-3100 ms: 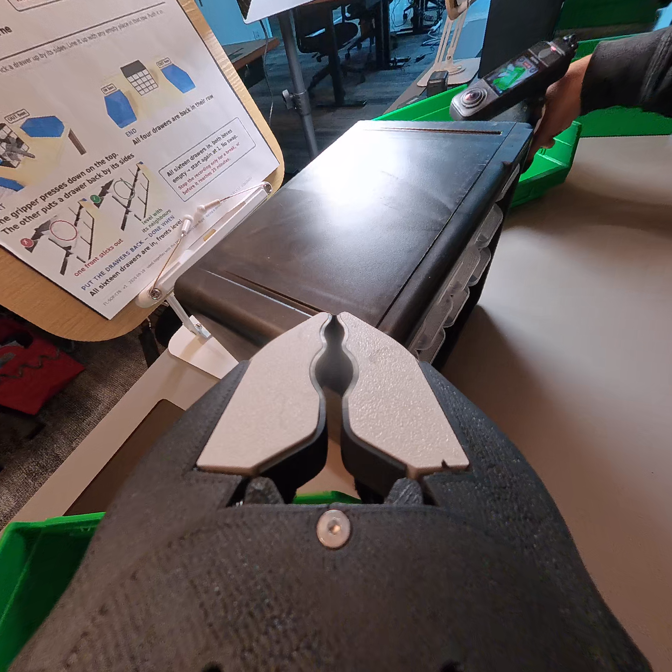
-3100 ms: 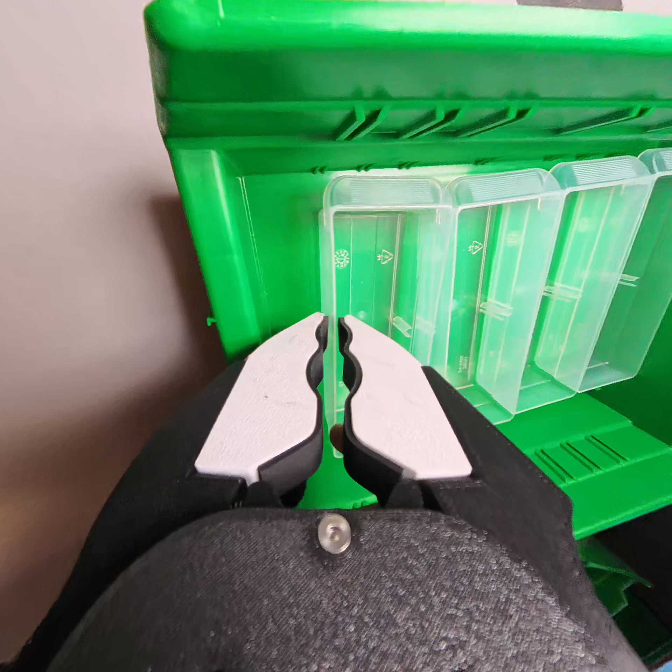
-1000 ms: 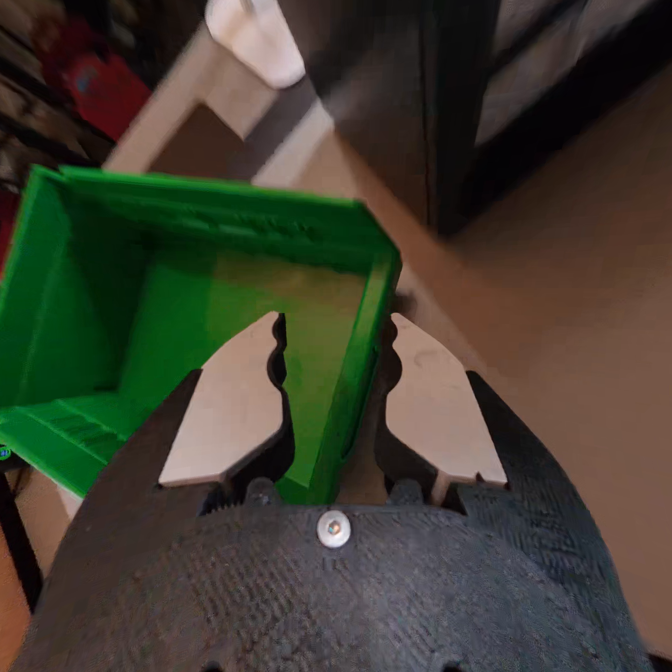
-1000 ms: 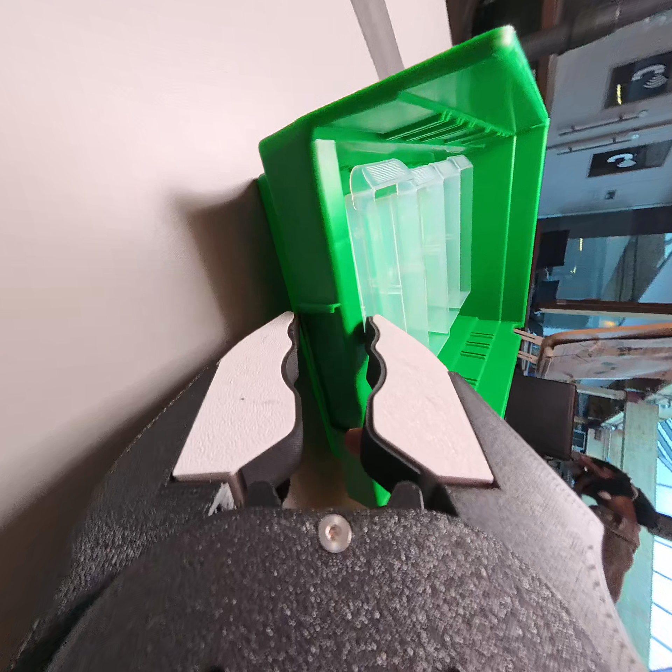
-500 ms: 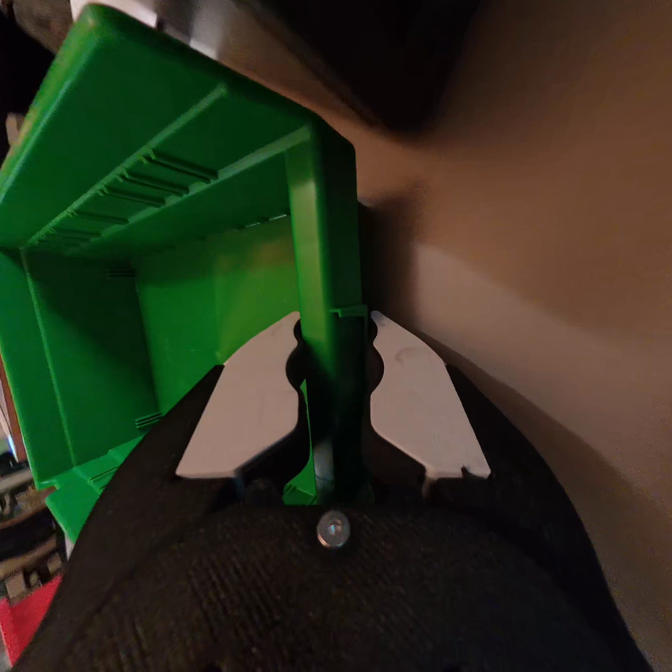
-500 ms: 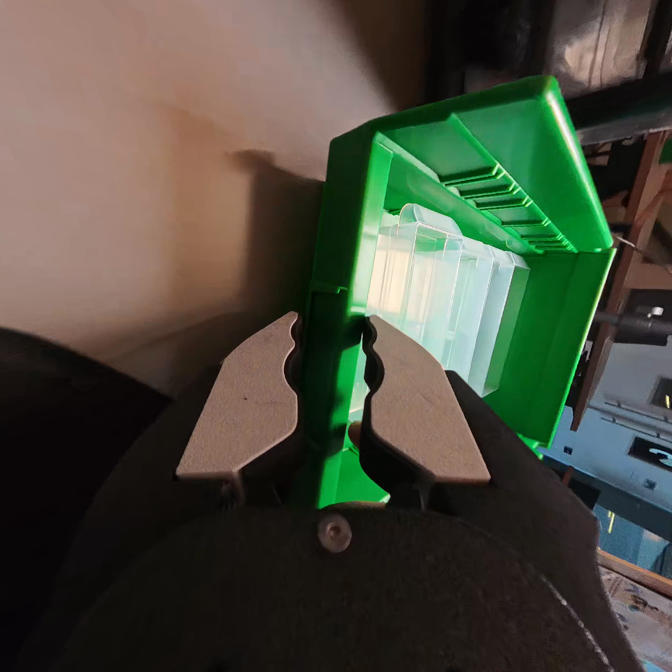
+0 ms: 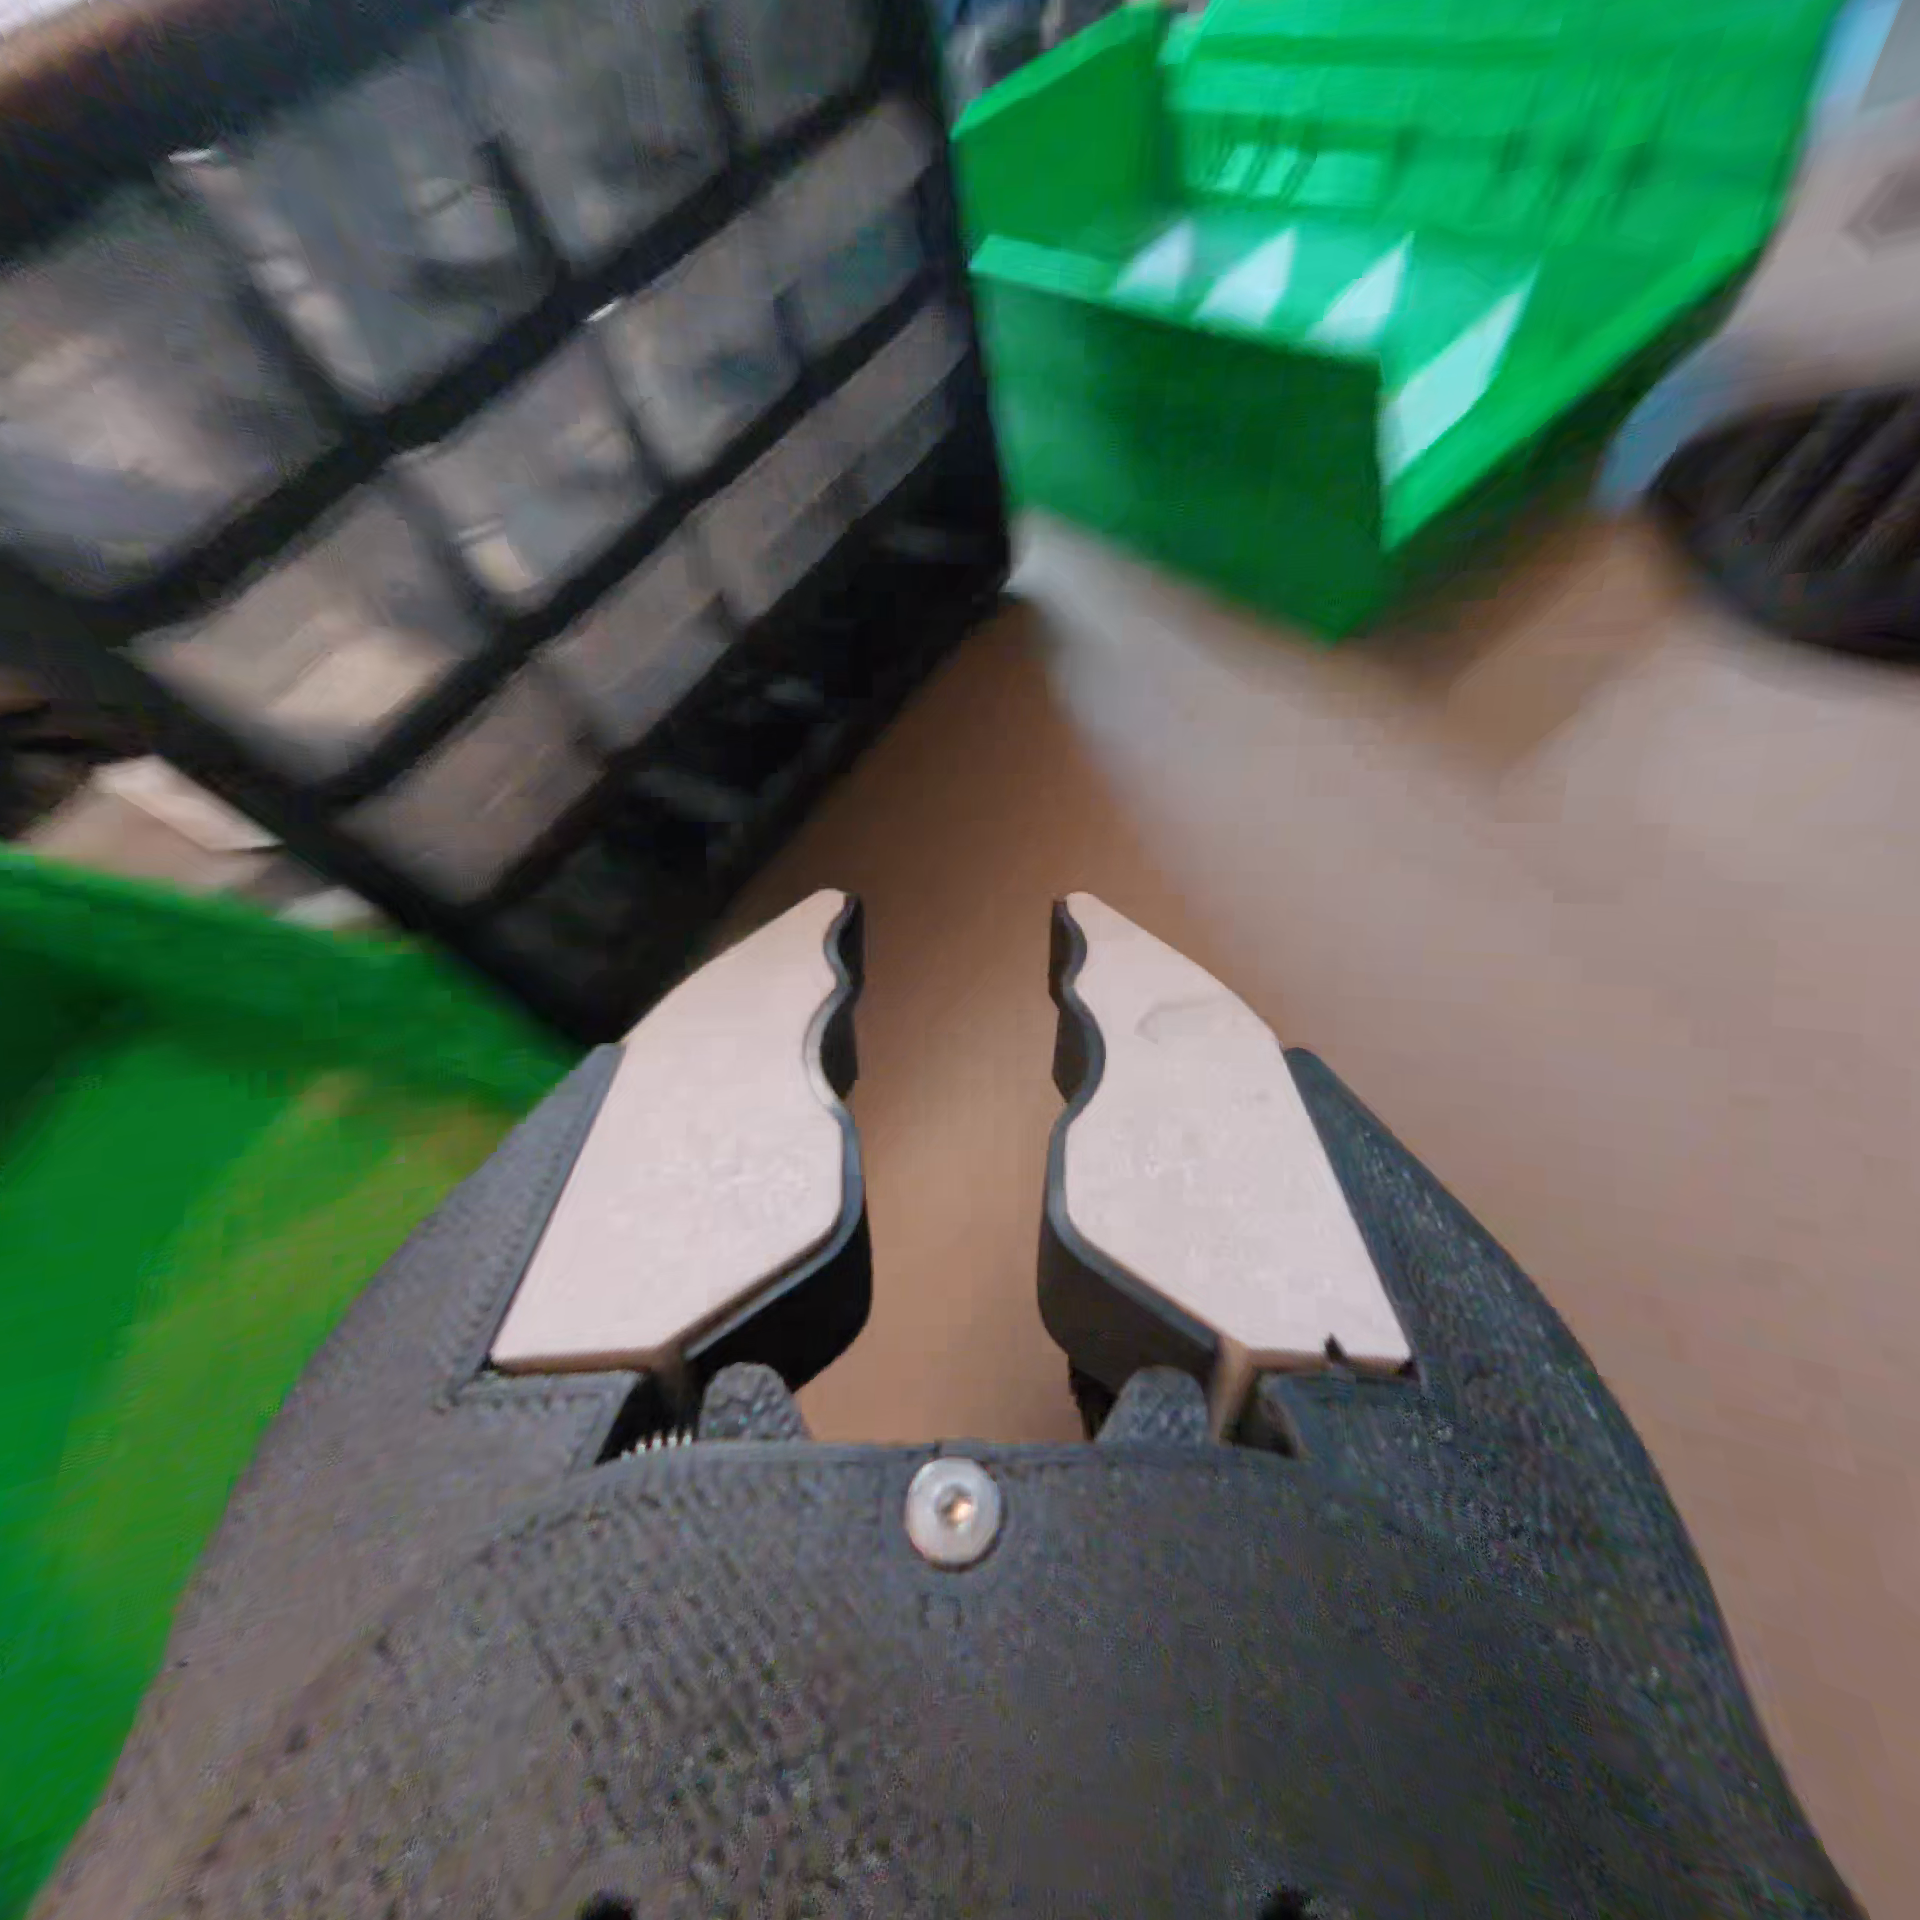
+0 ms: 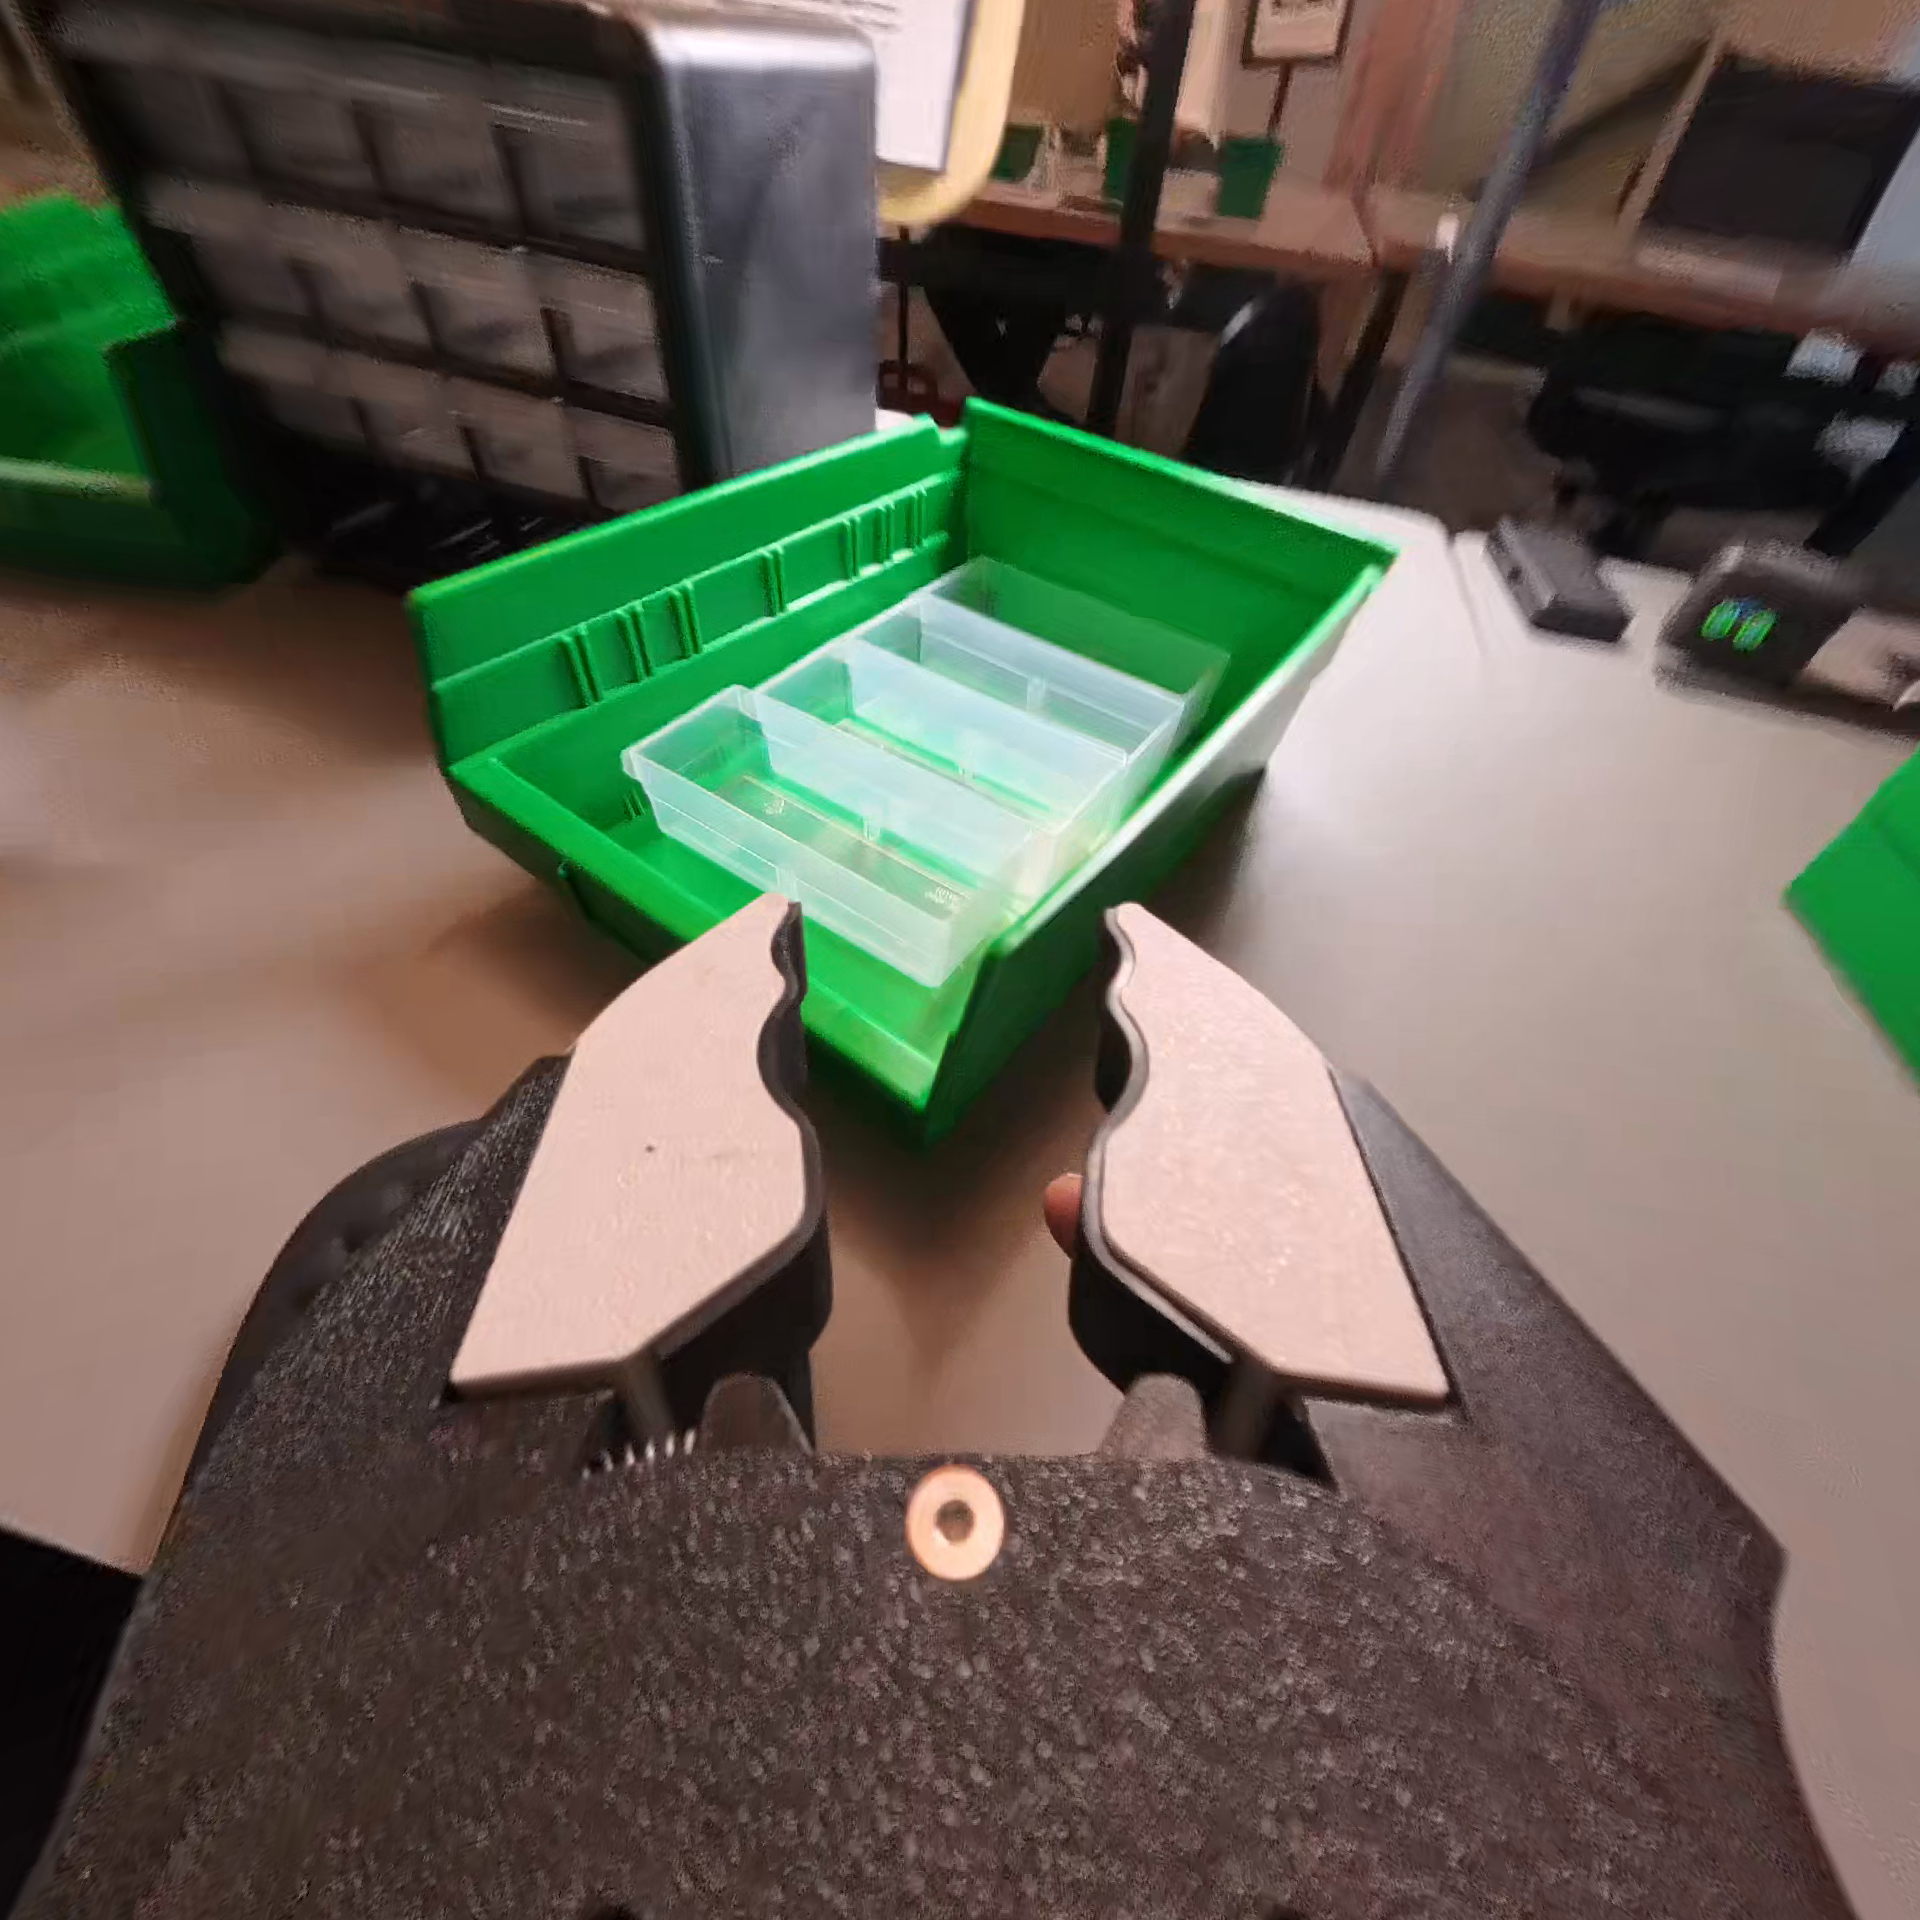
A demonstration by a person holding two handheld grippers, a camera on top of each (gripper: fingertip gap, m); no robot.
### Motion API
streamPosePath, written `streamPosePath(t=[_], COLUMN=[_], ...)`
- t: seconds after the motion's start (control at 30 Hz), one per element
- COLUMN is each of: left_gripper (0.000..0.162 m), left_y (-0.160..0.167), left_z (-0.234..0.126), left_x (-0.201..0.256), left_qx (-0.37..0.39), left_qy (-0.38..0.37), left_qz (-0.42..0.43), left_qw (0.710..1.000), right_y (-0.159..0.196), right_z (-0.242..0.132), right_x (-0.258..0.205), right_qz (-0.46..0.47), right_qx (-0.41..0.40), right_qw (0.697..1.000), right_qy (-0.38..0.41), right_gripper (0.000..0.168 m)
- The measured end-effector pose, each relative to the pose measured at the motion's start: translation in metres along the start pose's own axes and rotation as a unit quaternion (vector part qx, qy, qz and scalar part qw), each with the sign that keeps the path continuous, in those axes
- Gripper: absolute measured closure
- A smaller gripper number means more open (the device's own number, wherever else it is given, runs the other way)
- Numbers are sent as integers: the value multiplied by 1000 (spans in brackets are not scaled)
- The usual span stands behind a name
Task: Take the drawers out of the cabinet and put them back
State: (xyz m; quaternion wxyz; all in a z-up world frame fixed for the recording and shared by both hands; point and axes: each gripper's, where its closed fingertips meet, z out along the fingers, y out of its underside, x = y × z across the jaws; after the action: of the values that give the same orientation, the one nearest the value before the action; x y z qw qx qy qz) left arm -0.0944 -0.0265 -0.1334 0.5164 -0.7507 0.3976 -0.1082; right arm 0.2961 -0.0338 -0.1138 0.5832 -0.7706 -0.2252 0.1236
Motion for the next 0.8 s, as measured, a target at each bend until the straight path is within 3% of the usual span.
streamPosePath(t=[0.13,0.2,0.27,0.4,0.5,0.57,0.7,0.8], left_gripper=[116,108,113,122,130,141,145,145], left_y=[-49,-67,-80,-90,-88,-92,-105,-136], left_z=[65,100,132,179,192,191,181,155], left_x=[84,108,115,124,113,113,118,122], left_qx=[52,62,71,64,51,39,50,80], left_qy=[94,126,116,67,-21,-40,-42,-39], left_qz=[-154,-245,-289,-249,-190,-171,-148,-134], left_qw=[982,959,947,964,980,984,987,987], right_y=[23,29,33,38,37,34,13,-24], right_z=[35,49,57,64,61,53,27,-4], right_x=[0,0,4,12,21,30,27,21], right_qz=[46,59,82,92,71,34,9,-15], right_qx=[-27,-39,-40,-35,-27,-28,-6,12], right_qw=[998,997,995,994,993,990,984,981], right_qy=[14,26,38,55,91,138,177,193], right_gripper=[106,106,109,124,138,152,154,154])
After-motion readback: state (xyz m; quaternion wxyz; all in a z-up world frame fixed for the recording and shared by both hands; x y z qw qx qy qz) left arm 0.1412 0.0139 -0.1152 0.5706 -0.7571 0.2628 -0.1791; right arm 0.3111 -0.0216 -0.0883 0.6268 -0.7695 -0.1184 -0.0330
